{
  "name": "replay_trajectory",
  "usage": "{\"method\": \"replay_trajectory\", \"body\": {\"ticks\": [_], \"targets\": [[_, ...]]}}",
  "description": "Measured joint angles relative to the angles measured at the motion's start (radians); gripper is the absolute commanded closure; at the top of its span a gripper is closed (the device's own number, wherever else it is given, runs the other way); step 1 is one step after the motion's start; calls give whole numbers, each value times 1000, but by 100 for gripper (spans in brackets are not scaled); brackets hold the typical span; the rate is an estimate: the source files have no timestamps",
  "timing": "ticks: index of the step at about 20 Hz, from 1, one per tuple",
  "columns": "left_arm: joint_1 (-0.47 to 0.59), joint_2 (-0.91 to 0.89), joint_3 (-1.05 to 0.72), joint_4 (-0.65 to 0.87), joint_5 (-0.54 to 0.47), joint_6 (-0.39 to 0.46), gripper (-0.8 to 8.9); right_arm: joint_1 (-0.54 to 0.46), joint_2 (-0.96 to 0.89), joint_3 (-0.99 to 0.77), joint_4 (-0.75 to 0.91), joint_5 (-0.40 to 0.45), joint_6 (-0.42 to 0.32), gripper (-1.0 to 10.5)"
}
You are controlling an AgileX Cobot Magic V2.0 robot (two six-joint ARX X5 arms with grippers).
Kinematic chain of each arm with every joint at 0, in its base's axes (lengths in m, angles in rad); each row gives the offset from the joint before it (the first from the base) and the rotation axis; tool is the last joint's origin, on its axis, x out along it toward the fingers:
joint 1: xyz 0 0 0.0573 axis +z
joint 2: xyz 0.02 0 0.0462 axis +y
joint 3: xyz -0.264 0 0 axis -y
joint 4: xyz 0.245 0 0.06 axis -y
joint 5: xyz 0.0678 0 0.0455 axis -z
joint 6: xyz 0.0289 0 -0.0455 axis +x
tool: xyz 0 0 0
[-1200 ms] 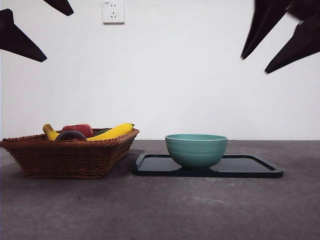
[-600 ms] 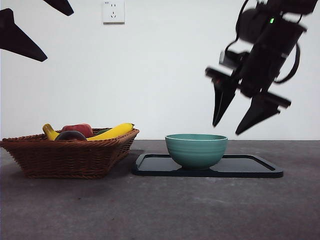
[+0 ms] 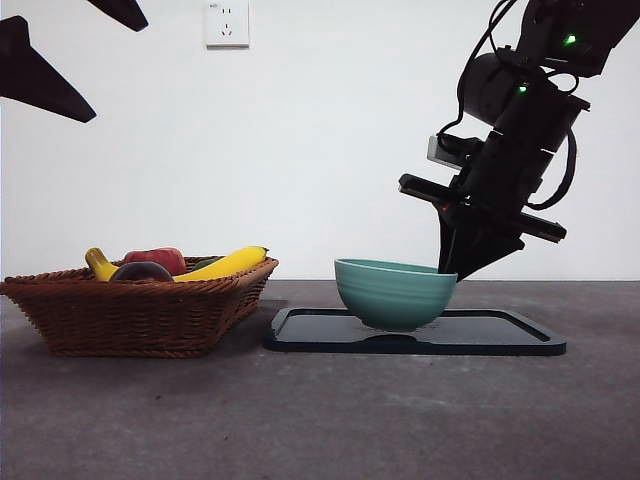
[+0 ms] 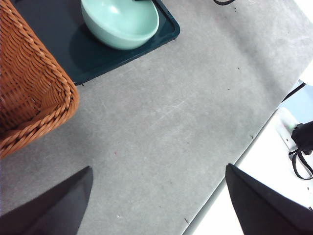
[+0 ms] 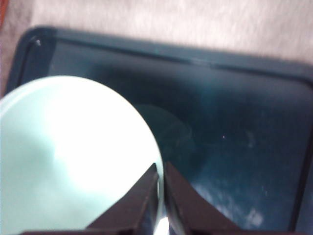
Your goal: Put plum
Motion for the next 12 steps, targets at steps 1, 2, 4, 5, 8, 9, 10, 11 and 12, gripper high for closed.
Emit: {"method": "replay_trajectory", "body": {"ticks": [1, 2, 4, 5, 8, 9, 10, 11, 12], "targets": [[0, 0, 0, 0, 0, 0, 377, 0, 0, 0, 9, 0, 0, 937], [0, 0, 0, -1, 0, 0, 377, 0, -2, 0, 10, 0, 0, 937], [0, 0, 0, -1, 0, 0, 377, 0, -42, 0, 7, 0, 0, 937], [0, 0, 0, -1, 0, 0, 377, 0, -82, 0, -3, 0, 0, 937], [0, 0, 0, -1, 0, 0, 377, 2, -218, 3, -83, -16, -3, 937], [0, 0, 0, -1, 0, 0, 377, 7, -256, 3, -117, -21, -13, 937], [0, 0, 0, 0, 0, 0, 377, 15, -292, 3, -157, -22, -23, 937], [0, 0, 0, -1, 0, 0, 377, 27, -332, 3, -200, -22, -35, 937], [0, 0, 0, 0, 0, 0, 377, 42, -372, 3, -241, -21, -47, 938]]}}
